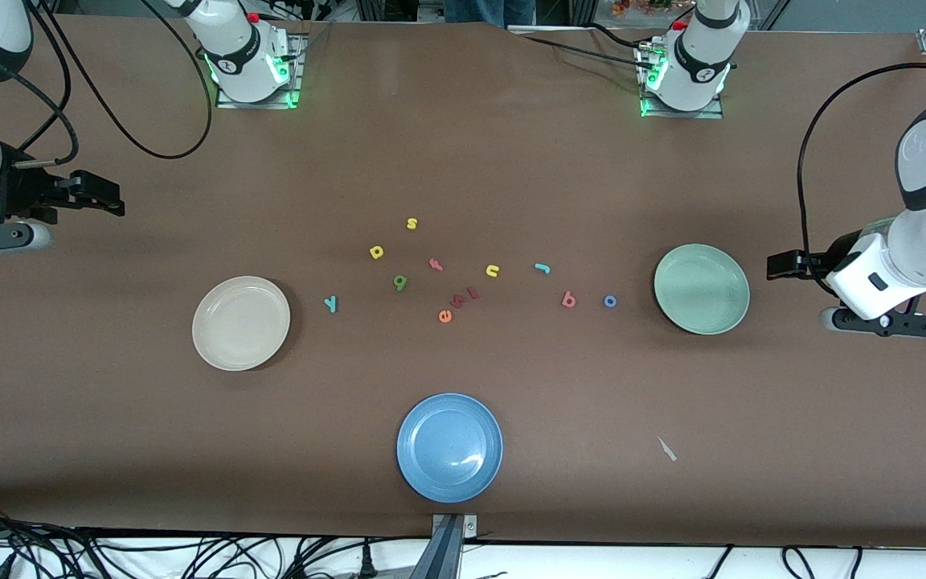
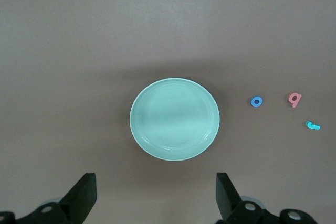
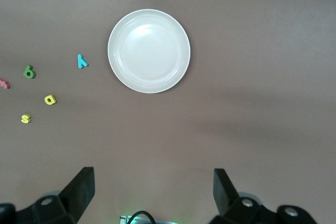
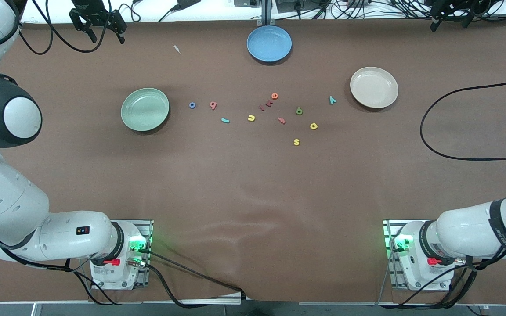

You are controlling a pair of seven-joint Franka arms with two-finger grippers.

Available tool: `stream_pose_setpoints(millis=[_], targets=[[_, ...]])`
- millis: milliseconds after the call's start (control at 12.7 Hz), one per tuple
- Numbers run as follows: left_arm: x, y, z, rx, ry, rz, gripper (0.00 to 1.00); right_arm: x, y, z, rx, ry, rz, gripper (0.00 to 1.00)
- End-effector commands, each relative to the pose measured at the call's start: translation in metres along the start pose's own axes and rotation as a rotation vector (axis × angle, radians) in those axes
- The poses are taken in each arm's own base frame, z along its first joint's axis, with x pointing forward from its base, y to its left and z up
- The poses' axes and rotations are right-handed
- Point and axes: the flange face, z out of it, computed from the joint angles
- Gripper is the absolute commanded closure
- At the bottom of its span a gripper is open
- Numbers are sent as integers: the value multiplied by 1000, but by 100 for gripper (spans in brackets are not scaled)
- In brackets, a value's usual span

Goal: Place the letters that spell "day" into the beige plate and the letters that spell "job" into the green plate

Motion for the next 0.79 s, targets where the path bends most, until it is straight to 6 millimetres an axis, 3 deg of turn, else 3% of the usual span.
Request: stream_pose_setpoints(millis=[0,710], targets=[[-3,0,0,-31,-5,17,0,-6,-6,-7,13,-9,22,0],[-1,0,5,-34,-14,17,0,7,-5,5,11,-6,4,0]])
